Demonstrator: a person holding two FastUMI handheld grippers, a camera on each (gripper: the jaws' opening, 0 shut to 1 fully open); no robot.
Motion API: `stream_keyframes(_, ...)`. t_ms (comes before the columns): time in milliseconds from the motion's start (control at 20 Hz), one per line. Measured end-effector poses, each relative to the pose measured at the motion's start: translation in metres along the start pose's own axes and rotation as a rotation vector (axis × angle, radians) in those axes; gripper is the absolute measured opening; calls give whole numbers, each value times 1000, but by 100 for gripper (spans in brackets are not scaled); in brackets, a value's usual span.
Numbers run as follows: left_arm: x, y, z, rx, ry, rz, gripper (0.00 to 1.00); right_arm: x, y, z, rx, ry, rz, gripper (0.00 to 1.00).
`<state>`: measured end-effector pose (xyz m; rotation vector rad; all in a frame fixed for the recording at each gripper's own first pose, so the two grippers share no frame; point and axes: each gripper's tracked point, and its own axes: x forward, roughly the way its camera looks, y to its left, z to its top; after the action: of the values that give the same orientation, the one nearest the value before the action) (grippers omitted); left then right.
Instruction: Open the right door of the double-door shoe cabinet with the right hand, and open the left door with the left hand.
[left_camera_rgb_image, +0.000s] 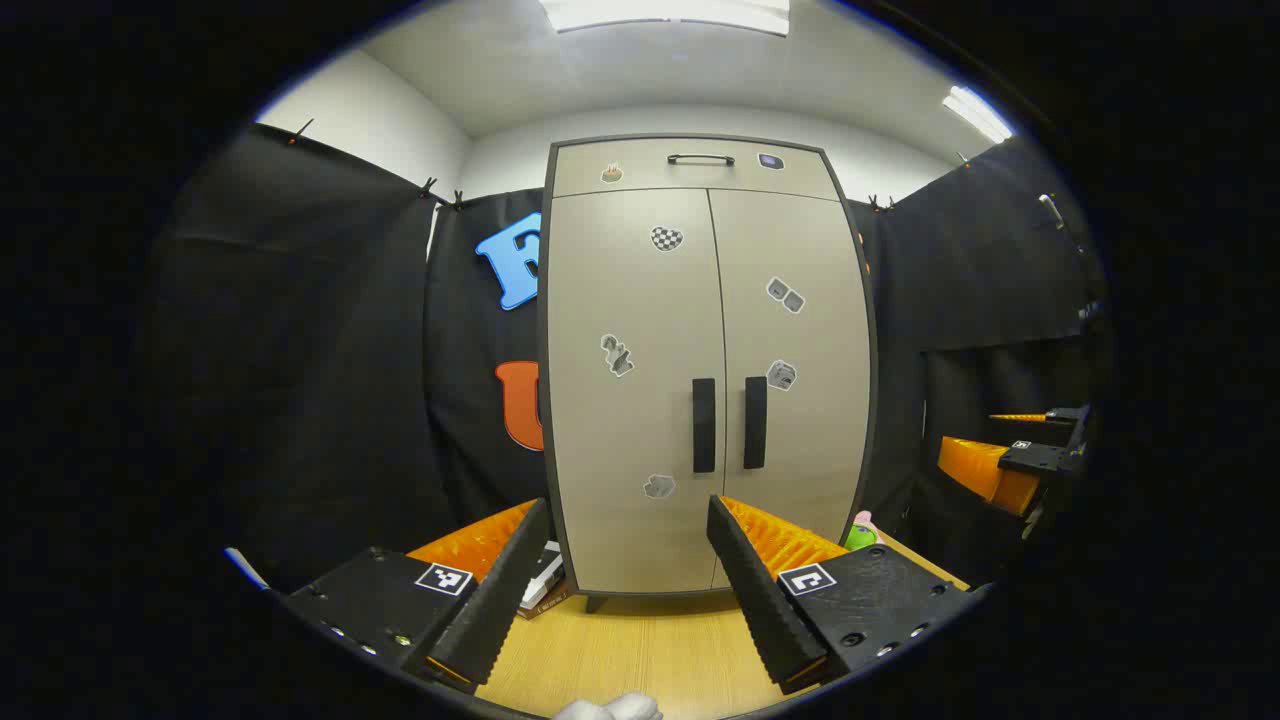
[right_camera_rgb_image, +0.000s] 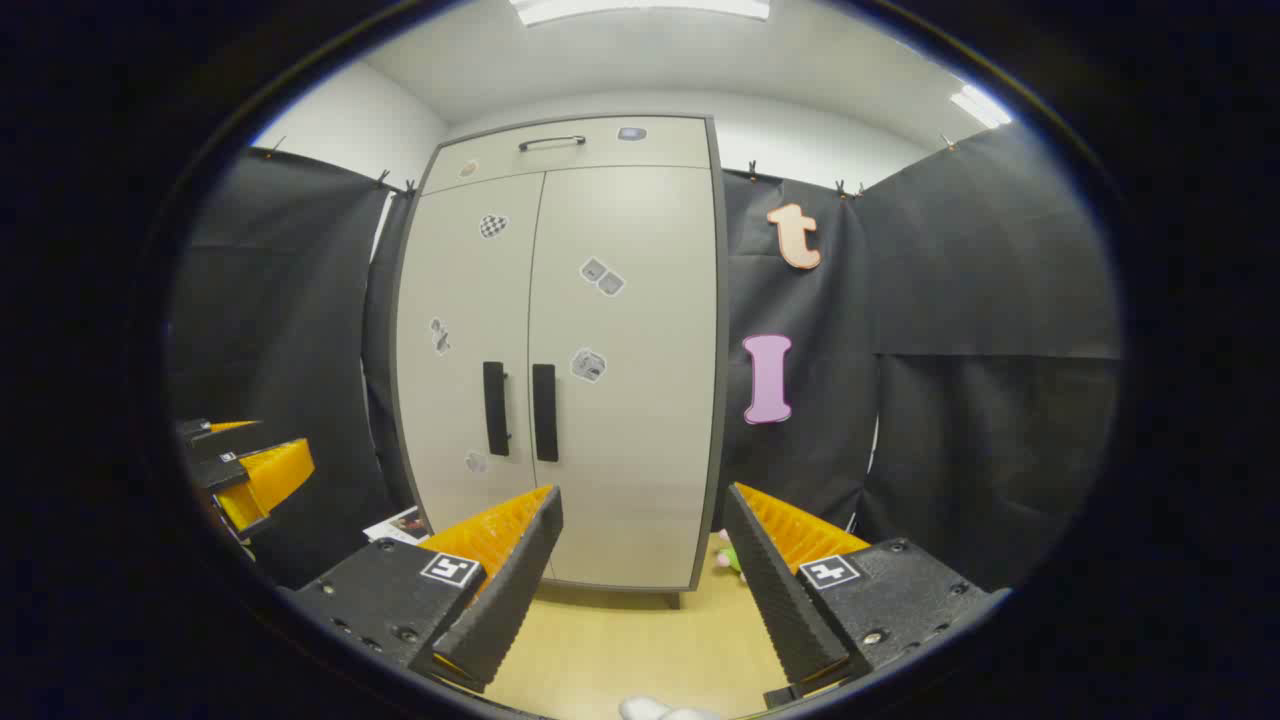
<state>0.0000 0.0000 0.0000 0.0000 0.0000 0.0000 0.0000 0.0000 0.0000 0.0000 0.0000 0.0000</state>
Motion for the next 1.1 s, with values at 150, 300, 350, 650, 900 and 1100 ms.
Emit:
stream_keyframes(150,2,2,-4,1,5,-1,95,1,1,-2,0,2,-4,100)
stream_keyframes(300,5,3,-6,-3,5,-8,95,2,1,-4,0,6,-12,100)
stream_keyframes(350,6,4,-6,-3,4,-10,95,4,2,-3,0,5,-14,100)
stream_keyframes(650,19,8,-7,-11,5,-27,95,1,5,4,-17,-16,-32,100)
stream_keyframes(900,20,9,-7,-8,4,-35,95,8,10,2,-22,-8,-35,100)
stream_keyframes(1100,17,17,-12,-18,13,-28,95,27,21,-3,-26,3,-30,100)
